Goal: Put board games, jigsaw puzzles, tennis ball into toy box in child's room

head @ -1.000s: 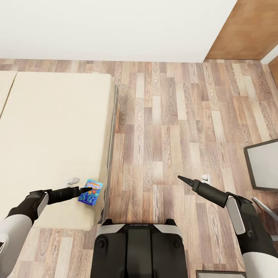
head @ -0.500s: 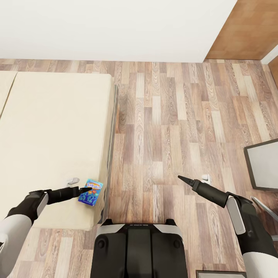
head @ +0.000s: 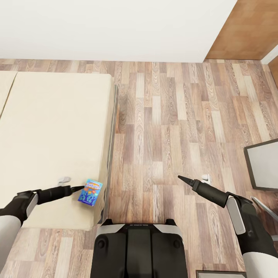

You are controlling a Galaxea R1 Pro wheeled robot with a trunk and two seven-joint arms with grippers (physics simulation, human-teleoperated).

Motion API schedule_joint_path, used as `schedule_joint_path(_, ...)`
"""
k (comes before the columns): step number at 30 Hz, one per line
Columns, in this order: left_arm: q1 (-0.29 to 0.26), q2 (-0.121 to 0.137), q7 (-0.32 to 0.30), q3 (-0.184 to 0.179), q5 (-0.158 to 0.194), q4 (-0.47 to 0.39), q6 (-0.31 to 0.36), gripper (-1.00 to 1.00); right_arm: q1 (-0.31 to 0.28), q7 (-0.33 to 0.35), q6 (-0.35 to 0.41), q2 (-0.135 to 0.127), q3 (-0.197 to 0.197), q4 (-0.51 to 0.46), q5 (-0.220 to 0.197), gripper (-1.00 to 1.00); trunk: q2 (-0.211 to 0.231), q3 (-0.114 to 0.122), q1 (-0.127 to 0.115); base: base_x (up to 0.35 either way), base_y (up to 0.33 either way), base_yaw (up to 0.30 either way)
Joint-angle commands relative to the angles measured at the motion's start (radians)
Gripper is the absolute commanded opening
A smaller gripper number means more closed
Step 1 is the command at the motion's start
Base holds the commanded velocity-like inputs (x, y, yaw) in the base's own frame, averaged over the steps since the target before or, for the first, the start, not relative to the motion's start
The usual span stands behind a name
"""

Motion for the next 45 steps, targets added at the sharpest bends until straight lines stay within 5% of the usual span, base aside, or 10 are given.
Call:
schedule_joint_path(1, 0.000, 0.008, -0.017, 0.008, -0.005, -0.001, 0.008, 1.00, 0.000, 0.002, 0.005, 0.000, -0.001, 0.000, -0.002, 1.00, -0.001, -0.001, 0.001, 0.000, 0.000, 0.000)
schedule_joint_path(12, -0.001, 0.065, -0.084, 0.013, -0.001, -0.001, 0.005, 1.00, 0.000, 0.000, 0.004, 0.001, -0.002, 0.000, -0.002, 1.00, -0.001, -0.001, 0.001, 0.000, 0.000, 0.000)
schedule_joint_path(16, -0.001, 0.091, -0.284, 0.053, -0.004, -0.006, 0.014, 1.00, 0.000, -0.001, 0.003, 0.000, -0.002, 0.006, -0.001, 1.00, -0.001, -0.001, 0.001, 0.000, 0.000, 0.000)
schedule_joint_path(28, 0.000, 0.139, -0.552, 0.079, -0.006, -0.010, 0.031, 1.00, 0.000, 0.005, 0.002, 0.001, -0.004, -0.001, -0.002, 1.00, -0.001, -0.001, 0.001, 0.000, 0.000, 0.000)
schedule_joint_path(45, 0.001, 0.158, -0.575, 0.079, -0.004, -0.010, 0.040, 1.00, 0.000, 0.006, 0.002, 0.002, -0.004, -0.002, -0.002, 1.00, -0.001, 0.003, 0.001, 0.000, 0.000, 0.000)
